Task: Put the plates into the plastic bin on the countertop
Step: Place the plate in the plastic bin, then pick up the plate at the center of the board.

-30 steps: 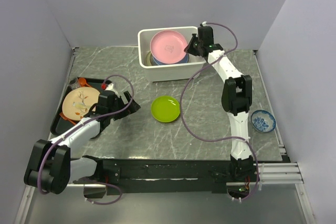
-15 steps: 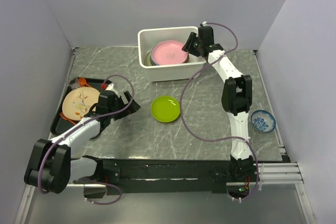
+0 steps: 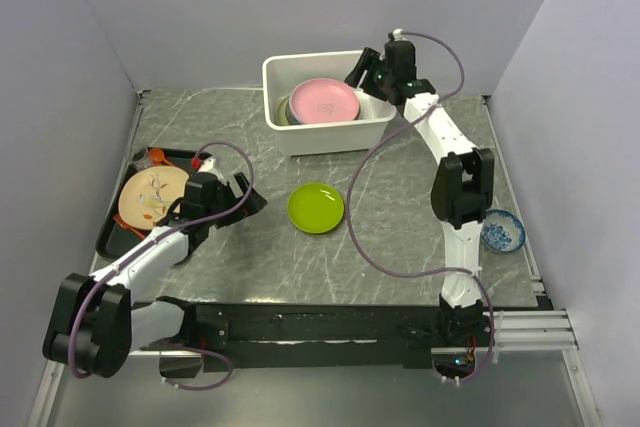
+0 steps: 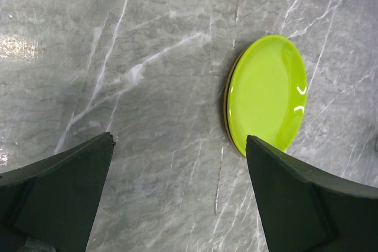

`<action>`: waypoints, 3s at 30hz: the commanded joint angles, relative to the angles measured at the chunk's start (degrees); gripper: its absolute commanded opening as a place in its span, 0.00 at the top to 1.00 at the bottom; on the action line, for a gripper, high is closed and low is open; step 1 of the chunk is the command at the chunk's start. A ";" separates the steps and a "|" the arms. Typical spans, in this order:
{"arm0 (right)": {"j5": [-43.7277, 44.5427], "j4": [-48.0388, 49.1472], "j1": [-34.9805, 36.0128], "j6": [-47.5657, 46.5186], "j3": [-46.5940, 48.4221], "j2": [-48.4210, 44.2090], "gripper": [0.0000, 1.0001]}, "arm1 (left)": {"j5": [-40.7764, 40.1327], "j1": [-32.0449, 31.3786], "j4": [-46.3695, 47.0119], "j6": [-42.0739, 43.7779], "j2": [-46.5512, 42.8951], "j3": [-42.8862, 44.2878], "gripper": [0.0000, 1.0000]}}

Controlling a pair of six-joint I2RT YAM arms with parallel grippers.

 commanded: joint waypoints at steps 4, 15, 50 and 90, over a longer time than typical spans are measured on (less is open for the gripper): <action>-2.58 4.51 1.58 -0.73 -5.09 -13.18 0.25 | 1.35 0.23 1.13 0.50 -2.01 0.65 0.01; -4.95 7.24 2.28 0.06 -26.18 -29.44 0.25 | 7.58 0.23 6.93 -0.64 2.91 1.00 0.03; -9.70 18.92 5.97 4.19 -70.84 -43.43 0.32 | 12.86 -5.83 16.77 -3.19 25.67 11.55 0.52; -9.53 17.87 5.89 3.75 -71.37 -44.30 0.32 | 12.69 -6.80 15.72 -3.01 23.13 11.38 0.99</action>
